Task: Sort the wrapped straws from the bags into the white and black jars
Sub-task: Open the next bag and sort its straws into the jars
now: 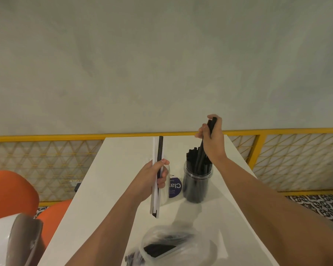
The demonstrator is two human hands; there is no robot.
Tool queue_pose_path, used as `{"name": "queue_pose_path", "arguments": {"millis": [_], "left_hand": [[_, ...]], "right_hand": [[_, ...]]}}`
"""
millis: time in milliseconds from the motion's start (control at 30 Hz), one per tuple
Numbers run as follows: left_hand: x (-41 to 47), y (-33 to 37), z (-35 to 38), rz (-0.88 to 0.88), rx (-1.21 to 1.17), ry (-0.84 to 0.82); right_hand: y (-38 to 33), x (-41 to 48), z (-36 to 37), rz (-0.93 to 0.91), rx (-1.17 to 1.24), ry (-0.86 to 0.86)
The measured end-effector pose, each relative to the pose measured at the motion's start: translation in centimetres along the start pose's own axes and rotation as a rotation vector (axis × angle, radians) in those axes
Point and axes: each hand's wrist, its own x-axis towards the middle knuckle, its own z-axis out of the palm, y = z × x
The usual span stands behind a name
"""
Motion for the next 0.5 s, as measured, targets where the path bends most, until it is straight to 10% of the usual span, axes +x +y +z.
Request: {"name": "queue_pose_path", "arguments": {"millis": [333, 500], "left_hand": [[-0.2, 0.3, -0.4, 0.025, -0.033, -0.015], [-0.2, 0.2, -0.5, 0.035, -0.016, -0.011]], "right_hand": [[5.9, -2.4, -0.2, 0.233, -0.899, -0.313], [3.4, -2.3, 0.8, 0.211, -0.929, -0.350]]}}
